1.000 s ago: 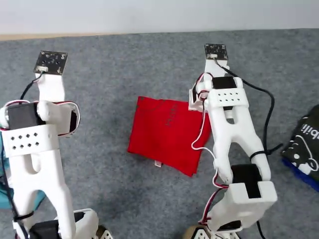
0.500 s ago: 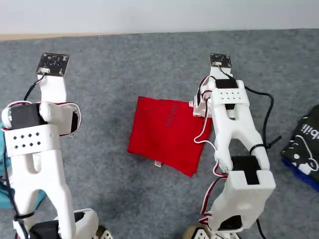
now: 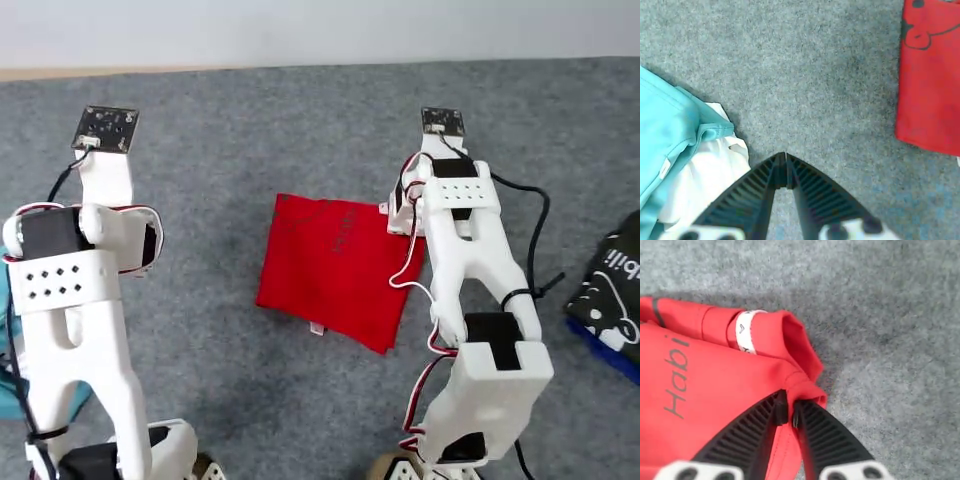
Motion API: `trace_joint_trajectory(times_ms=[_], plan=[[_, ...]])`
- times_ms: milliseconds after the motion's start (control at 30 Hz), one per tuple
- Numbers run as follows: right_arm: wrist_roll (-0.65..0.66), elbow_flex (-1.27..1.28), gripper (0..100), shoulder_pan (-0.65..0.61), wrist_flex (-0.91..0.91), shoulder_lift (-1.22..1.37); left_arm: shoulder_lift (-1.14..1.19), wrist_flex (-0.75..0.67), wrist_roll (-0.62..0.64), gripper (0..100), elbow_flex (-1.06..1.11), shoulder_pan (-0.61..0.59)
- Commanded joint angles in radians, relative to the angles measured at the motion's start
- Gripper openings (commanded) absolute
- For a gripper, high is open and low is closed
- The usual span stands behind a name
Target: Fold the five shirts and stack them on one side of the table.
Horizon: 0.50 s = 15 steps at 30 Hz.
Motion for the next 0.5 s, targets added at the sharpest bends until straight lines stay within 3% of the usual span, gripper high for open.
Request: trace_joint_trajectory(times_ms=[0, 467], plan=[[-0.003, -0.075, 1.0, 0.005, 0.008, -0.019, -0.029, -0.015, -0.006, 1, -0.005, 0.0], [0.098, -0.308, 1.0, -0.059, 0.022, -0.002, -0.029, -0.015, -0.006, 1, -0.005, 0.0]])
